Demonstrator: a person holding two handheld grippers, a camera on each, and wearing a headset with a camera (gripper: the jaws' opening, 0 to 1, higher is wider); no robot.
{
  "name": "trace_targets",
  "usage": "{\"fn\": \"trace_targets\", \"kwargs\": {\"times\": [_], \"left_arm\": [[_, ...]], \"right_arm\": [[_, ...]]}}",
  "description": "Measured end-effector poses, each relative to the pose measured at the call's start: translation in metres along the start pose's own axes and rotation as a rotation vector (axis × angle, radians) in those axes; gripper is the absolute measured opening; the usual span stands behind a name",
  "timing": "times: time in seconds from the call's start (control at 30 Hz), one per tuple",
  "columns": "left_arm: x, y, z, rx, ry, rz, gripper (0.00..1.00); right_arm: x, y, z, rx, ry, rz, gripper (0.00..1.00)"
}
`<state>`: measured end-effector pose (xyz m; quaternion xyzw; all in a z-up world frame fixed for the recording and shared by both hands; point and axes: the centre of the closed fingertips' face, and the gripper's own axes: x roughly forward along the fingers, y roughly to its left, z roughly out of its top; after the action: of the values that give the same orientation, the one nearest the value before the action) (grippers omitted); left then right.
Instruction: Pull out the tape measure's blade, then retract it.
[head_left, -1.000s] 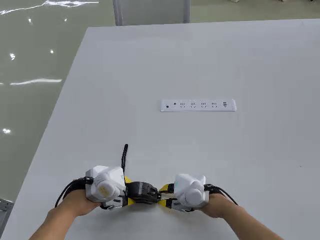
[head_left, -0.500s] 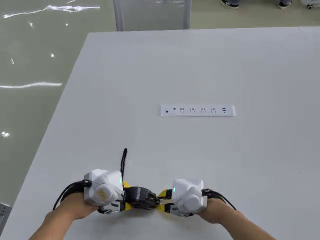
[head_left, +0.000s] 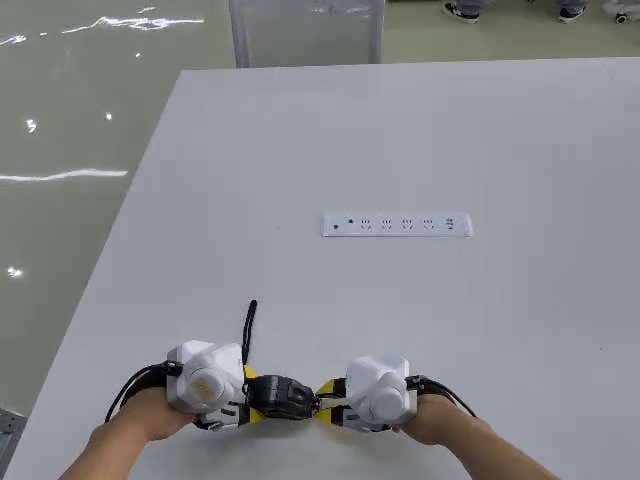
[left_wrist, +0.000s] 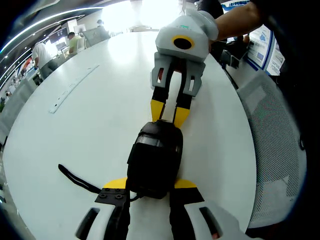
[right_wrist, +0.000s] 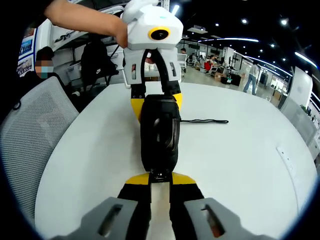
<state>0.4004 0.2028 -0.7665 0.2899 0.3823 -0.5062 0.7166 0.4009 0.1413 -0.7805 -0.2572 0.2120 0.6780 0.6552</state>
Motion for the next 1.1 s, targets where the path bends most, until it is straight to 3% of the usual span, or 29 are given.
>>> {"fn": "trace_targets", "kwargs": {"times": [1.1], "left_arm": [[0.002,0.001,0.001,0.004,0.018,0.004,0.28]], "right_arm": [[-0.030,0.003,-0.023,0.016,0.006,0.016,0.11]]}}
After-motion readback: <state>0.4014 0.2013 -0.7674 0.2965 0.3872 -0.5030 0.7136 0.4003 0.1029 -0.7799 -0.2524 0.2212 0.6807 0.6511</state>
